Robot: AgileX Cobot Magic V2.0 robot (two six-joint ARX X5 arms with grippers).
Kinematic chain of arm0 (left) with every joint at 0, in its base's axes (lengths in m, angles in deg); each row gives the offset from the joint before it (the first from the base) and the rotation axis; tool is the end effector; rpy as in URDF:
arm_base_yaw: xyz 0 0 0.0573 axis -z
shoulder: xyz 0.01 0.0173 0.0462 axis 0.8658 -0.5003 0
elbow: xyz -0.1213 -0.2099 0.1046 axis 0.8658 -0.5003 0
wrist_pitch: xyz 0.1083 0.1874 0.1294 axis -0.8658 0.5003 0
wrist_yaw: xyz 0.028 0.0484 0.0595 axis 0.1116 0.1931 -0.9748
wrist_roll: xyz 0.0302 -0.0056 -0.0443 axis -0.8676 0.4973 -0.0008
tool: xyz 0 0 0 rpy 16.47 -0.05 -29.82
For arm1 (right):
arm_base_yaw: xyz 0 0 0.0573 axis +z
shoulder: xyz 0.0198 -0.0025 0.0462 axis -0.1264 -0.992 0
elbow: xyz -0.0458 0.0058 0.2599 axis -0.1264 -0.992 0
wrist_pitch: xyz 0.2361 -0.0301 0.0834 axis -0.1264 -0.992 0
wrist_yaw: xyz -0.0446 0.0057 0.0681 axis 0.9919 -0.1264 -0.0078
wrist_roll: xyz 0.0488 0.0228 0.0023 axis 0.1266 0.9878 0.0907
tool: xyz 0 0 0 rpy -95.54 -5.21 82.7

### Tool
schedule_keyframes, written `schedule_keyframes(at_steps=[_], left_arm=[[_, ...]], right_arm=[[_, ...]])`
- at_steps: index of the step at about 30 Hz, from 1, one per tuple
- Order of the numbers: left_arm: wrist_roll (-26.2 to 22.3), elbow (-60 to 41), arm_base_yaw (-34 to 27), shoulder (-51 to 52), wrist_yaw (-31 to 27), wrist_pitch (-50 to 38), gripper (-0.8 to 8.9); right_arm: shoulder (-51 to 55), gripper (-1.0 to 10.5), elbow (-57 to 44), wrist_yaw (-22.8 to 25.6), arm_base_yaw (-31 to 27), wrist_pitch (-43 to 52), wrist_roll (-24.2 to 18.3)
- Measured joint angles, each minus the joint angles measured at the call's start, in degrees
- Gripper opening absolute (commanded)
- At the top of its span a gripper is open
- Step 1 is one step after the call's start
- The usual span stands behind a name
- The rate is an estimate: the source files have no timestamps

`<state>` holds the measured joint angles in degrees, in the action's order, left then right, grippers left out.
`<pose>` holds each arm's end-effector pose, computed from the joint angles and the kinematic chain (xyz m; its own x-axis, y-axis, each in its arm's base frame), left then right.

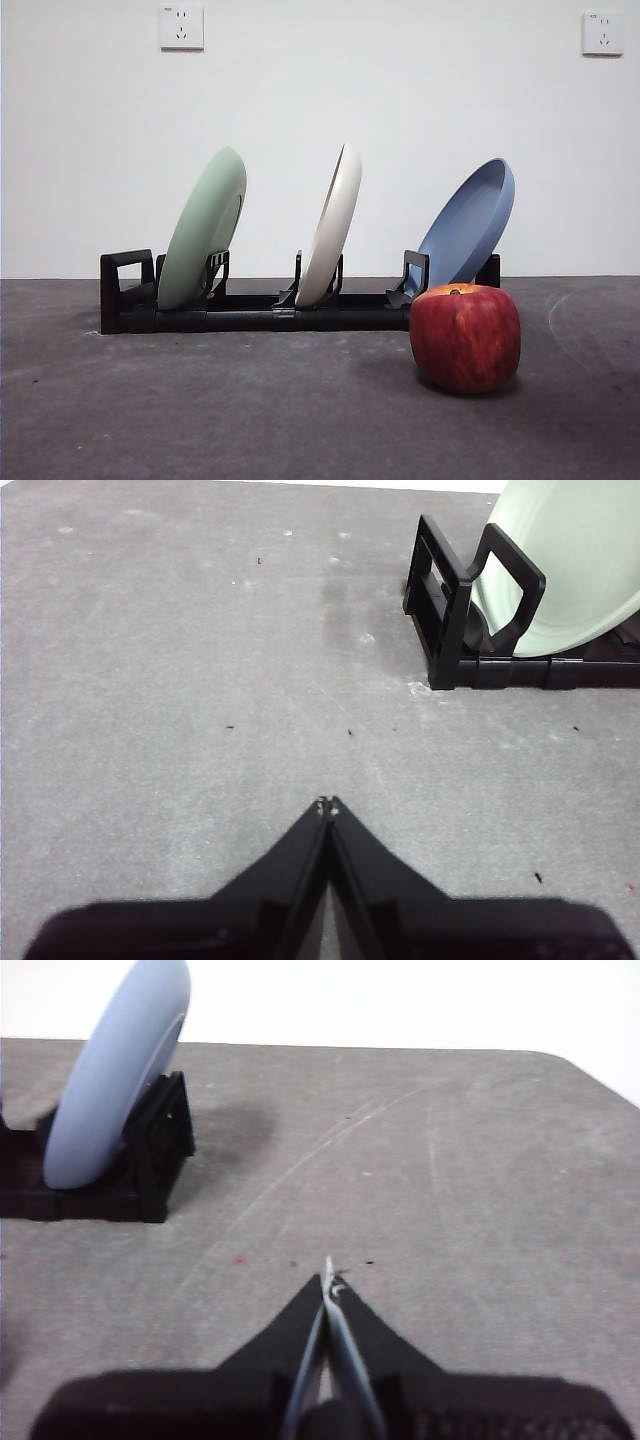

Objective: Take the green plate from the plate rack,put the plate on the table,take the apple from the table,put the apple in the plate

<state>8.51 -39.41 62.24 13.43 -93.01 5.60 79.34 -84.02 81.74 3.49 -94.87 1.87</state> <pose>0.1027 -0.0024 0.1395 0.9472 0.0188 -0.3199 -0.0412 0.9971 -0.0634 0.0951 -0.0048 0.1531 0.9848 -0.0116 -0.1733 0.0009 0.9981 -0.0615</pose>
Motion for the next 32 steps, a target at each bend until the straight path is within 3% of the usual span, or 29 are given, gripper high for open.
schedule_keyframes(at_steps=[2,7,9,12,15,19,22,27,29,32], left_arm=[[0.07,0.0,0.0,0.0,0.39,0.0,-0.03],[4.55,0.0,0.0,0.0,4.17,-2.16,-0.04],[6.08,0.0,0.0,-0.04,7.58,-2.14,-0.04],[9.38,1.66,0.0,-1.22,15.26,-0.7,-0.05],[10.64,9.88,0.0,-4.26,22.29,1.2,-0.05],[10.78,25.88,0.0,-12.7,25.05,7.02,-0.05],[10.78,39.32,0.0,-21.31,30.12,12.07,-0.04],[9.55,56.87,0.04,-33.77,38.77,23.02,-0.04],[8.04,62.95,0.24,-38.21,39.98,27.23,-0.04],[5.16,71.21,0.94,-45.24,40.04,32.96,0.0]], right_arm=[[0.0,0.0,0.0,-1.16,0.0,0.15,4.15],[0.0,0.0,0.0,-2.8,0.0,0.17,23.52],[0.0,-0.1,0.02,-5.18,0.0,0.2,28.33],[-1.07,-0.1,1.2,-13.07,0.0,-0.55,32.09],[-6.21,-0.1,6.58,-17.38,0.02,-0.96,31.82],[-19.34,-0.1,20.22,-21.97,0.0,-1.44,27.93],[-30.93,-0.1,33.18,-27.04,0.0,-3.52,25.27],[-43.43,0.0,49.4,-37.94,0.02,-6.97,24.61],[-46.99,0.0,54.45,-41.81,0.26,-8.94,24.28],[-51.78,0.6,61.16,-43.06,2.12,-13.38,22.88]])
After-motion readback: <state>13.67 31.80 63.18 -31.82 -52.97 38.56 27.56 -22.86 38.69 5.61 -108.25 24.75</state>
